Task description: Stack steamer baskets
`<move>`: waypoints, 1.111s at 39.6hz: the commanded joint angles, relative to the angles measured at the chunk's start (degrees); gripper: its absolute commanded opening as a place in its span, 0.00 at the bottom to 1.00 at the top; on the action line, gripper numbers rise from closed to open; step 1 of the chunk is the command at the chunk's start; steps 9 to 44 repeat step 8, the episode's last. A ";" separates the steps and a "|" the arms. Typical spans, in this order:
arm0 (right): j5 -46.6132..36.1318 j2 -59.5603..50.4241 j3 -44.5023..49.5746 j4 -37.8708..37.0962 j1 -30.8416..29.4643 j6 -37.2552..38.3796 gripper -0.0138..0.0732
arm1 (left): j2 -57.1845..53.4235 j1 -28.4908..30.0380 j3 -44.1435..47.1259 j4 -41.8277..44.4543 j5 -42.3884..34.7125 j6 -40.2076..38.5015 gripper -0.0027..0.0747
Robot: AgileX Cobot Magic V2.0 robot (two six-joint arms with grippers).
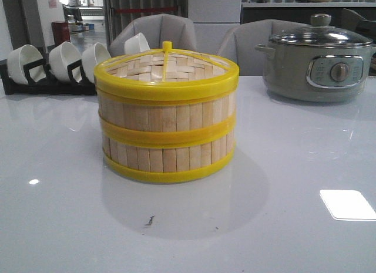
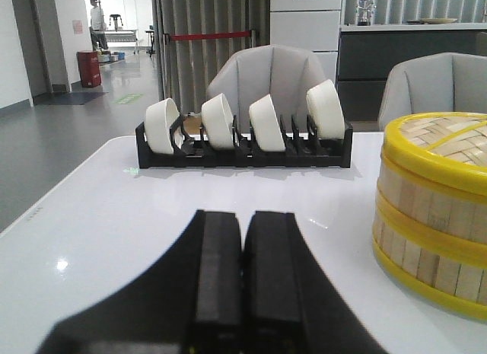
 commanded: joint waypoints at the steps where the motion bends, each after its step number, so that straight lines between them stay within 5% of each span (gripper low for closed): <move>1: -4.51 -1.20 -0.91 -0.47 -0.32 -0.24 0.22 | -0.70 0.06 0.06 0.06 -4.71 -0.01 0.14; 44: -4.51 -1.20 -0.91 -0.47 -0.32 -0.24 0.22 | -0.70 0.06 0.06 0.06 -4.71 -0.01 0.14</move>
